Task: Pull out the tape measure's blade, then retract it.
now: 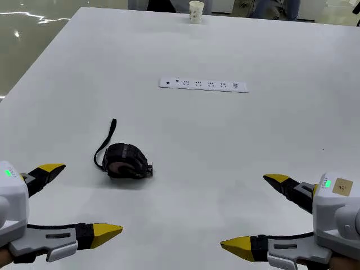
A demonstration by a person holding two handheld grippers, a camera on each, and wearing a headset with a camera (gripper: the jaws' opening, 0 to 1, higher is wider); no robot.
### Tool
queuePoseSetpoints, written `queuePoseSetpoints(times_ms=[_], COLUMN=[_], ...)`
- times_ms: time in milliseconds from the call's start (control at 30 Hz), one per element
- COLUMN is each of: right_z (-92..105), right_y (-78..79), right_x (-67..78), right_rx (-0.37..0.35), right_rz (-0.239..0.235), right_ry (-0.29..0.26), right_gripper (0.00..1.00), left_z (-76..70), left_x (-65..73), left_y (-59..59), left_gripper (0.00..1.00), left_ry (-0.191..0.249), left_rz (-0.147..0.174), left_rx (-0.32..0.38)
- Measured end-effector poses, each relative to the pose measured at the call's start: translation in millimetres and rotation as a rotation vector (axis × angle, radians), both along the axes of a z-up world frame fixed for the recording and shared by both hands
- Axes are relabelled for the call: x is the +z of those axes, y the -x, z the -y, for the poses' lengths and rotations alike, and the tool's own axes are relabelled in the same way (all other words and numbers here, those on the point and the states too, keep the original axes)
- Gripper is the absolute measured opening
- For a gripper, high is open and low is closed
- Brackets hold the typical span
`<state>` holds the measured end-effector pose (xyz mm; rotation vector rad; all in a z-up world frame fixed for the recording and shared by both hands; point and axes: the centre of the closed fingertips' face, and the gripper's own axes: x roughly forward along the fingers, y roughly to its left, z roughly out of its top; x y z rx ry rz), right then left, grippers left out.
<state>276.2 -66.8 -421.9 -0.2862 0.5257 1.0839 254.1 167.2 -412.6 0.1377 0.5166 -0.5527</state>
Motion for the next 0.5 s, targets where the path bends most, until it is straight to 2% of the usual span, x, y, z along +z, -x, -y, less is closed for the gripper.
queuePoseSetpoints(times_ms=[500], right_z=[-2.0], right_y=[-13.0], right_x=[-4.9], right_rx=[0.067], right_rz=[-0.009], right_ry=[0.036], right_gripper=[0.9], left_z=[-5.4], left_x=[1.1], left_y=[-15.7], left_gripper=[0.97], left_ry=[-0.014], left_rz=[-0.012], left_rx=[-0.061])
